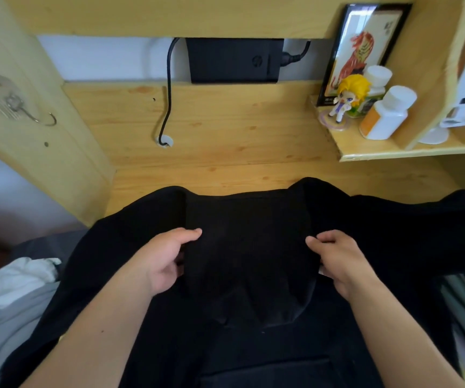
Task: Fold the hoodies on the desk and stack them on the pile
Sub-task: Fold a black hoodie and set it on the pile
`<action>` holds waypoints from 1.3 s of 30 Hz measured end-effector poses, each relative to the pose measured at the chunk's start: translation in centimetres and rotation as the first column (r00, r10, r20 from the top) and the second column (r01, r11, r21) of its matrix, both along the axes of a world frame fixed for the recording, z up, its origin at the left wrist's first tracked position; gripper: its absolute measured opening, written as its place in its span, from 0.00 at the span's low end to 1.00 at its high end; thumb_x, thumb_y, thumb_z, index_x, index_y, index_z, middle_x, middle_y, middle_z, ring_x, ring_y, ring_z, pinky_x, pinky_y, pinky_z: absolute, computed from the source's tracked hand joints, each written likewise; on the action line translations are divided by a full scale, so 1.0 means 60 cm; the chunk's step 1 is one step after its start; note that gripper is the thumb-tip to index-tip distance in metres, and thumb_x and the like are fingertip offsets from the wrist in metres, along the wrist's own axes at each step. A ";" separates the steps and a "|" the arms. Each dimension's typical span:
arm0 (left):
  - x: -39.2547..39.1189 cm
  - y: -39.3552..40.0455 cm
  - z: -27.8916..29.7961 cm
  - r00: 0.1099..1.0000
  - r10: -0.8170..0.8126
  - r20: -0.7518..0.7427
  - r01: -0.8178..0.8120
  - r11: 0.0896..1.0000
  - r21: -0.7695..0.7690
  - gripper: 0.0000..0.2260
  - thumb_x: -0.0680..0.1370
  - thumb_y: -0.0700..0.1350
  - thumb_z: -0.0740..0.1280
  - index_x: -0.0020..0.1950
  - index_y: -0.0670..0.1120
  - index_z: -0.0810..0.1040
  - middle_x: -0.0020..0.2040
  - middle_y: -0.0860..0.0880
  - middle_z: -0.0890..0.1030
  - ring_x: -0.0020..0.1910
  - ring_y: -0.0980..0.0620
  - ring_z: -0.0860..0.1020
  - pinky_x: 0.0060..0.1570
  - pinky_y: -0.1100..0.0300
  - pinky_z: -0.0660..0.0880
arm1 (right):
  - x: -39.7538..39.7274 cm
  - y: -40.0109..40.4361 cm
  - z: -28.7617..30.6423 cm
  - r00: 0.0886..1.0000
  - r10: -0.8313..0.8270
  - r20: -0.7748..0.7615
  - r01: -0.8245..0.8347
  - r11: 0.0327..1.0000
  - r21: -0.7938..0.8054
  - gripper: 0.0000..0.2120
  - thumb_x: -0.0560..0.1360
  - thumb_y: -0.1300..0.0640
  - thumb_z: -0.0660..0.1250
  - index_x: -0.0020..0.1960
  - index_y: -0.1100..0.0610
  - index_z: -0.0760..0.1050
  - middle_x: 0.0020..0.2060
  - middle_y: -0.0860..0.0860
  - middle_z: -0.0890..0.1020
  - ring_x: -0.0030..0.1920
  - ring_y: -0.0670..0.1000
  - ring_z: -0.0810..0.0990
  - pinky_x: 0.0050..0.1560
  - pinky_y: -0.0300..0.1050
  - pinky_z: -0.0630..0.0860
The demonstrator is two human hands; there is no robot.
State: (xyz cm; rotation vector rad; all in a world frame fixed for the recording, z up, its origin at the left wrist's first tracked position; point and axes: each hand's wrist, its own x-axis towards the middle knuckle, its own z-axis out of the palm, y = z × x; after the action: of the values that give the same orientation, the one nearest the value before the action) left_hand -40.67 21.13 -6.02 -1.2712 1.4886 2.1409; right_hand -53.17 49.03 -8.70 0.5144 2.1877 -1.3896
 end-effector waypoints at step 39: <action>-0.057 -0.065 -0.036 0.996 -0.082 0.022 0.084 0.926 -0.367 0.10 0.81 0.45 0.69 0.62 0.51 0.78 0.59 0.45 0.82 0.56 0.43 0.82 0.59 0.44 0.81 | -0.105 -0.025 0.006 0.992 0.126 -0.005 -0.127 0.991 -0.031 0.19 0.77 0.46 0.71 0.63 0.54 0.77 0.53 0.53 0.84 0.54 0.56 0.82 0.56 0.55 0.81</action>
State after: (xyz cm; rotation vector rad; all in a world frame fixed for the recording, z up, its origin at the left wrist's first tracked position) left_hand -44.10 17.26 -8.17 -1.2948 1.9727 1.8583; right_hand -59.46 47.52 -8.32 0.3562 2.1573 -1.3552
